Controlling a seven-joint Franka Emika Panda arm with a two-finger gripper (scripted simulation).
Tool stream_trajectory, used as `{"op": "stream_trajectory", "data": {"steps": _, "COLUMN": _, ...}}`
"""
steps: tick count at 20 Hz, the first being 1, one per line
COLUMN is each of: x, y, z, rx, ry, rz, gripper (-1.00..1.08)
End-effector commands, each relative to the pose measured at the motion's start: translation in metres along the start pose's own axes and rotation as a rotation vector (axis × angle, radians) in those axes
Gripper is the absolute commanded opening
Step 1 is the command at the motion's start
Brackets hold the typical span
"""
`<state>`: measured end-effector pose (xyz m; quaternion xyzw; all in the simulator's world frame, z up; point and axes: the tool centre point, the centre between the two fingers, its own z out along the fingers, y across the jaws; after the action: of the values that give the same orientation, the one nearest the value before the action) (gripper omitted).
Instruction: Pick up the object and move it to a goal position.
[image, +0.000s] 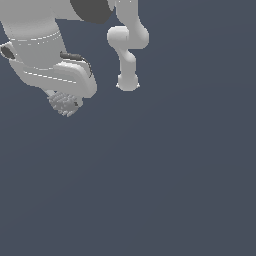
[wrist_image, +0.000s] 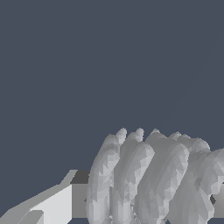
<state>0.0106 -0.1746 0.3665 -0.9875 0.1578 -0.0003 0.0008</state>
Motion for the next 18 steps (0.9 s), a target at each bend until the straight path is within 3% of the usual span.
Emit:
{"op": "stream_trajectory", "data": {"steps": 1, "x": -0.001, "y": 0.015, "z": -0.023, "rx": 0.000, "ry": -0.001, "rz": -0.001, "gripper": -1.00}}
{"op": "stream_trajectory", "data": {"steps": 9, "x": 0.000, "y": 0.045, "z": -0.069, "rx": -0.002, "ry": 0.000, "rz": -0.001, "gripper": -1.00}}
{"op": "stream_trajectory", "data": {"steps": 18, "x": 0.001, "y": 0.055, "z": -0.083, "rx": -0.002, "ry": 0.000, "rz": -0.001, "gripper": -1.00}}
